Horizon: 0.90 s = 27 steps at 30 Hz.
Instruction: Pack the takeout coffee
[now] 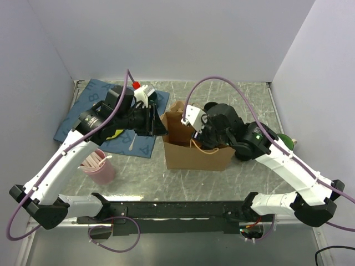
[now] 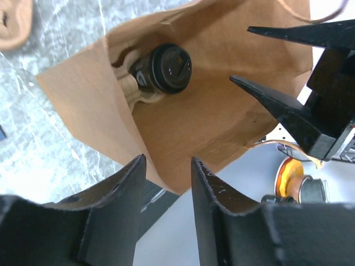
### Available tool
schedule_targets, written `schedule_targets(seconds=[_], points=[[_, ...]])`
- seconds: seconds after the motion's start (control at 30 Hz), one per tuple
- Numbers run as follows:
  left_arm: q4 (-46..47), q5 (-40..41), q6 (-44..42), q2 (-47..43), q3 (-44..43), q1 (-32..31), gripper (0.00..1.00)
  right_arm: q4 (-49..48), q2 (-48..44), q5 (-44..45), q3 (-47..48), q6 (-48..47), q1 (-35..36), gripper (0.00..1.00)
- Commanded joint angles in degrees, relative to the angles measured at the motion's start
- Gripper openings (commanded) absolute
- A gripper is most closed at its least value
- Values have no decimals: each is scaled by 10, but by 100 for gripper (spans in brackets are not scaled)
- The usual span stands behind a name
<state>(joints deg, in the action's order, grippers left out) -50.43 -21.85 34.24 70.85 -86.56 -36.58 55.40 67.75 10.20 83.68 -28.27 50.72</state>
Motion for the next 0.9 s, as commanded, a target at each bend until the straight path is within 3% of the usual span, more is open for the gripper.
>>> schedule_targets(seconds=[0.0,0.6,0.8,0.83,0.87], points=[[17,28,7,0,-34,4,45,-49,4,23,47,-7,-12,59],[17,104,9,-33,-55,5,61,-71,4,27,131,42,-49,51],[-21,188,12,-54,-79,5,83,-57,-2,29,184,98,-50,50],[-27,205,15,-61,-87,5,94,-51,-1,25,207,114,-50,50],[-33,217,21,-65,-90,5,99,-44,-1,11,220,129,-50,50]])
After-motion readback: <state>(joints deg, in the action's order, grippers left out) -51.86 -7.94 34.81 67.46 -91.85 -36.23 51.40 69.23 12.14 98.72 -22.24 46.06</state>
